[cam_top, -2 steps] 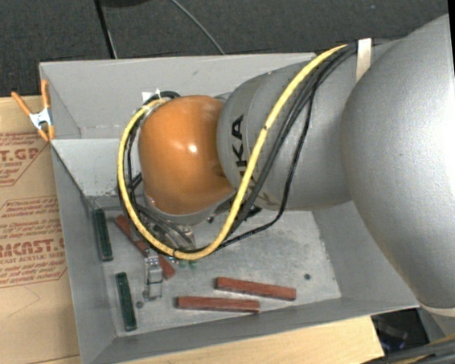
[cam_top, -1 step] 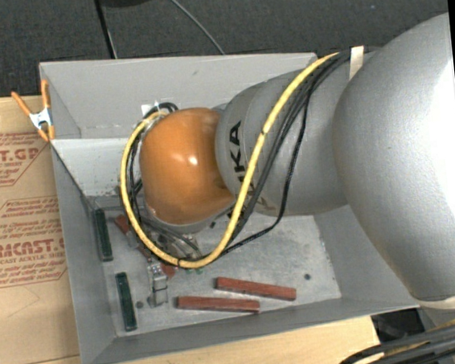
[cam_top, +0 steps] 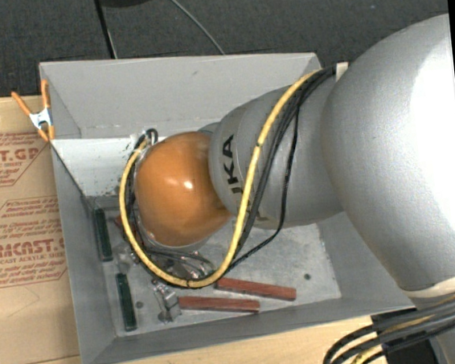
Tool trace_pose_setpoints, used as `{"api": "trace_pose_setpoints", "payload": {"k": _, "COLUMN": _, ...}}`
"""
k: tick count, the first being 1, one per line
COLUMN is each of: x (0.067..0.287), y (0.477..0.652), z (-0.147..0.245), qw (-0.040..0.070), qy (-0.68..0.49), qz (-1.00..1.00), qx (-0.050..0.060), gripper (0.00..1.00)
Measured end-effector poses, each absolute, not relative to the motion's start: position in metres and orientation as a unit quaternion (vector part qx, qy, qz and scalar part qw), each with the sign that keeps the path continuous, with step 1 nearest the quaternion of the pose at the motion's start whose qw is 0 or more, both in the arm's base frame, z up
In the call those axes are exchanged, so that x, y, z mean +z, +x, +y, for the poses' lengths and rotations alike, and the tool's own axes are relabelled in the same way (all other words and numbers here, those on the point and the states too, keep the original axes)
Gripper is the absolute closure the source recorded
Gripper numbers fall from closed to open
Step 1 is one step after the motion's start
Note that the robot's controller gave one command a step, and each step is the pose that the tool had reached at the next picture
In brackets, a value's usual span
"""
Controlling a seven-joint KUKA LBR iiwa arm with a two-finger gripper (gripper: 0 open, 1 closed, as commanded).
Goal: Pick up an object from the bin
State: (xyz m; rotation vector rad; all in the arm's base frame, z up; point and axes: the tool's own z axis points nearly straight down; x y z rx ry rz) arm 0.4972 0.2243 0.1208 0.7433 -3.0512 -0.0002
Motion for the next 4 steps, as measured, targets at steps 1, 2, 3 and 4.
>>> {"api": "trace_pose_setpoints", "payload": {"k": 1, "x": 0.072, "y": 0.494, "z": 0.235, "qw": -0.005, "qy": 0.312, "qz": -0.950, "qx": -0.002, "gripper": 1.00}}
{"api": "trace_pose_setpoints", "payload": {"k": 2, "x": 0.070, "y": 0.493, "z": 0.233, "qw": -0.002, "qy": 0.312, "qz": -0.950, "qx": -0.001, "gripper": 0.00}}
{"api": "trace_pose_setpoints", "payload": {"k": 3, "x": 0.070, "y": 0.493, "z": 0.233, "qw": -0.002, "qy": 0.312, "qz": -0.950, "qx": -0.001, "gripper": 0.00}}
{"api": "trace_pose_setpoints", "payload": {"k": 4, "x": 0.093, "y": 0.485, "z": 0.235, "qw": 0.003, "qy": 0.360, "qz": -0.933, "qx": 0.000, "gripper": 0.00}}
